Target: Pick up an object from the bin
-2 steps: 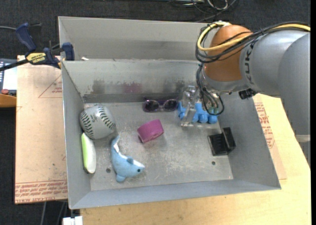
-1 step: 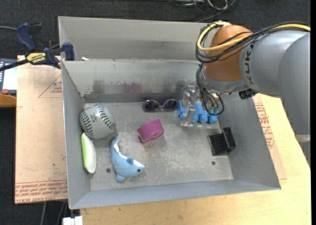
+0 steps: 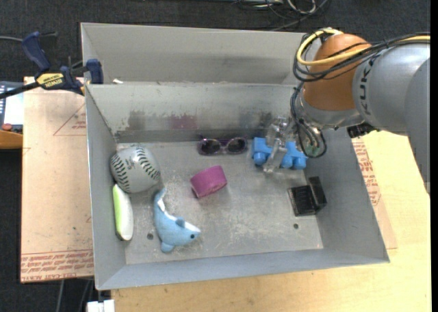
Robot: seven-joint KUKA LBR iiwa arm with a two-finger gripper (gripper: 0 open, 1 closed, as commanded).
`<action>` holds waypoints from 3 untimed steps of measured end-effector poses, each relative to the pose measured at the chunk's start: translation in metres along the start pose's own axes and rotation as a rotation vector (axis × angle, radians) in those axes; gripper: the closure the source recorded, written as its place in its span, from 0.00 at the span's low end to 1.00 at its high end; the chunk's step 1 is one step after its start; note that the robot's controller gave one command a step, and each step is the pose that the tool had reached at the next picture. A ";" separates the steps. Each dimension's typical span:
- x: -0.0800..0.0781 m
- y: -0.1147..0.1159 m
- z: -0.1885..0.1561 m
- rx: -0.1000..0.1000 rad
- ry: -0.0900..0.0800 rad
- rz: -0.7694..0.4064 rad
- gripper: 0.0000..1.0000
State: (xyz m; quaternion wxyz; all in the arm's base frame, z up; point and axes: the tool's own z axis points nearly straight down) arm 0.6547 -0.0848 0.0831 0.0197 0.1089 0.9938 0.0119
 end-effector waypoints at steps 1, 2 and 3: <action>0.019 0.003 0.002 0.005 -0.025 -0.011 1.00; -0.001 -0.011 0.010 -0.004 0.010 0.016 0.00; -0.004 -0.011 0.009 -0.006 -0.006 0.018 1.00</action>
Offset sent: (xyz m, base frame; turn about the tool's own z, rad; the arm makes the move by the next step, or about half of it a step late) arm -0.0006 -0.0127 -0.0115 0.0182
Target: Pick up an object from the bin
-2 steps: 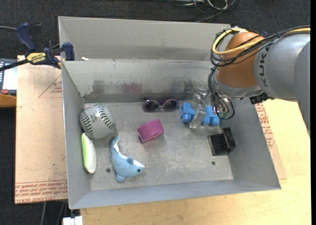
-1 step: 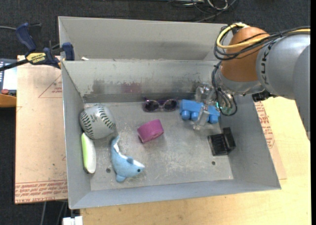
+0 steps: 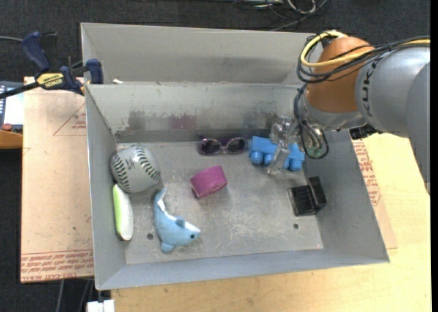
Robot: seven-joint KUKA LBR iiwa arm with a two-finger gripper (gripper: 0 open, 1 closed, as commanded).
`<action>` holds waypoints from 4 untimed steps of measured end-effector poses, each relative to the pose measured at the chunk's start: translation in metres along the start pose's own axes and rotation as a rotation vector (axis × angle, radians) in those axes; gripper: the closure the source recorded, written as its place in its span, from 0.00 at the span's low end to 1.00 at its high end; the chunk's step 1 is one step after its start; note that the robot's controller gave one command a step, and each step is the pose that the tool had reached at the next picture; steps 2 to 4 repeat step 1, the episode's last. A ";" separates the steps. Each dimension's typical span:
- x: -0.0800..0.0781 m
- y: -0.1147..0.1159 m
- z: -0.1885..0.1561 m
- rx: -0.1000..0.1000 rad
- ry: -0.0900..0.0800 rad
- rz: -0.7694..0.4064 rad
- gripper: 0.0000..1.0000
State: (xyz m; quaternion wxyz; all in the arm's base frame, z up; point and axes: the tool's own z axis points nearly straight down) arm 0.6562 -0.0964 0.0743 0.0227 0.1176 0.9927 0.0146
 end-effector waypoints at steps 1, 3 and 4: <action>0.000 0.000 0.000 0.000 0.000 0.000 1.00; 0.000 0.000 0.000 0.000 0.000 0.000 1.00; 0.000 0.000 0.000 0.000 0.000 0.000 1.00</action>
Offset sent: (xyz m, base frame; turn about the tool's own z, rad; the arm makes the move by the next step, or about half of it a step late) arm -0.0022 0.0126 -0.0043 -0.3569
